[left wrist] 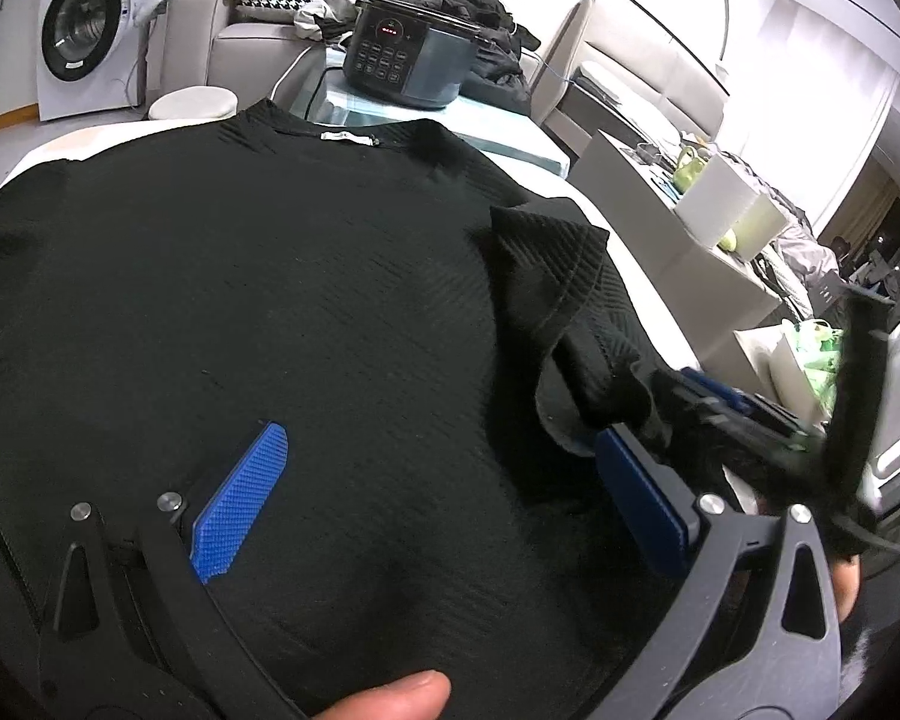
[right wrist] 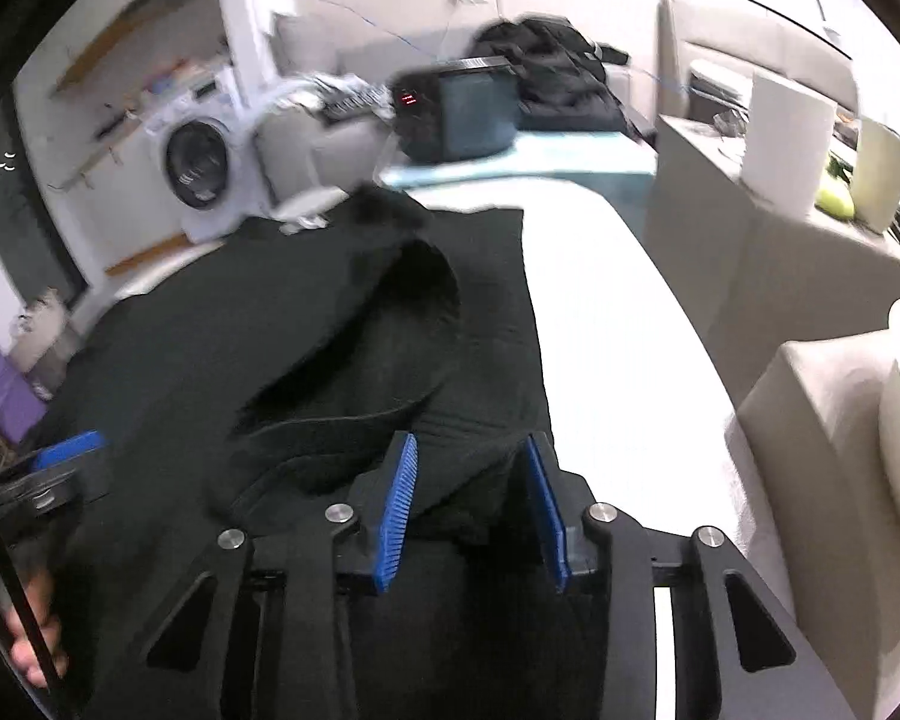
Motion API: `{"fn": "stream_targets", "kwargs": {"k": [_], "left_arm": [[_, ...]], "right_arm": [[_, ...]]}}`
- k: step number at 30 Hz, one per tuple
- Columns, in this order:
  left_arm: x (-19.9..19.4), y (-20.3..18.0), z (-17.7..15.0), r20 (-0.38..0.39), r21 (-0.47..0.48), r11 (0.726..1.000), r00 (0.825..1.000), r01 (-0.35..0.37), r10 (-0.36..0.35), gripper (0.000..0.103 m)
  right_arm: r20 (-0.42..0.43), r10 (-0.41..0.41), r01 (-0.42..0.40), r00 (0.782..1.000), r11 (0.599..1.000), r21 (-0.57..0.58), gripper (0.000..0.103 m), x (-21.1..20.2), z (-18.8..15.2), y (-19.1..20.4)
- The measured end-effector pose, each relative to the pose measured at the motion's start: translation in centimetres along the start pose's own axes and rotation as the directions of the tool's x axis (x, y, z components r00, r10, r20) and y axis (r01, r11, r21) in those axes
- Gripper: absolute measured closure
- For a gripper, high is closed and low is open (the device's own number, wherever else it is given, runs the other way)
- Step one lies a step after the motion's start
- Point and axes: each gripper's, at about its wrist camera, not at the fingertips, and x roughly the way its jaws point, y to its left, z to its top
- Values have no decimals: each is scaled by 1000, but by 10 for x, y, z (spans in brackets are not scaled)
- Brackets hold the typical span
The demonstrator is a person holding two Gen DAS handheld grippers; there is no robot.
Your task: Fold small clothes
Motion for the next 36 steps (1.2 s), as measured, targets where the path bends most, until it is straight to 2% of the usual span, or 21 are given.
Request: {"fn": "stream_targets", "kwargs": {"k": [2,3,5,6,8,12,15,18,21,22,23,24,25,26,28,30,32,34,36], "left_arm": [[2,2,2,-1,0,1000,1000,-7,7,1],[1,4,3,-2,-1,1000,1000,-10,10,1],[4,6,6,-5,-5,1000,1000,-23,23,1],[6,7,8,-6,-8,1000,1000,-26,26,1],[12,5,12,-7,-13,1000,1000,-26,25,1],[29,-8,24,-10,-8,1000,1000,10,-10,2],[50,-28,37,-12,46,999,1000,16,-16,11],[75,-46,48,-20,98,995,1000,-15,17,19],[104,-61,60,-38,151,988,999,-26,32,39],[112,-65,64,-48,159,987,998,-20,28,50],[122,-67,69,-64,168,986,998,5,6,65],[131,-68,74,-82,171,985,997,18,-4,75],[138,-67,78,-90,166,986,996,20,-5,90],[139,-64,83,-79,151,988,997,25,-14,92],[134,-48,92,-30,102,995,999,18,-15,92],[128,-21,100,-2,22,999,999,-48,48,90],[128,2,106,-20,-41,996,997,-79,79,78],[125,18,108,-27,-96,991,995,-94,92,78],[122,25,107,-25,-101,989,994,-104,102,75]], "right_arm": [[28,-20,24,999,990,-142,65,-3,-5,23],[46,1,10,999,969,-246,65,-7,-11,39],[23,94,-82,995,944,-321,65,-13,-18,48],[-11,165,-161,986,938,-306,65,-17,-21,45],[-17,207,-205,978,944,-259,65,-22,-24,34],[5,164,-161,986,976,-146,64,-36,-29,3],[9,102,-101,995,991,-86,63,-36,-33,-16],[-13,84,-84,996,996,-22,63,-33,-34,-30],[-12,90,-90,996,996,-9,63,-36,-37,-32],[-11,91,-91,996,996,-14,63,-37,-38,-32],[-11,91,-91,996,996,-21,63,-38,-38,-30],[-13,89,-89,996,996,-27,63,-39,-39,-30],[-13,87,-88,996,996,-29,63,-38,-38,-30],[-12,87,-87,996,996,-30,63,-38,-38,-30],[-10,78,-78,997,997,-26,63,-40,-39,-34],[-18,70,-70,997,997,-15,63,-36,-38,-39],[-38,49,-49,998,999,4,63,-32,-40,-46],[-58,37,-35,998,999,35,62,-26,-40,-52],[-74,46,-41,996,997,63,62,-25,-43,-59]]}}
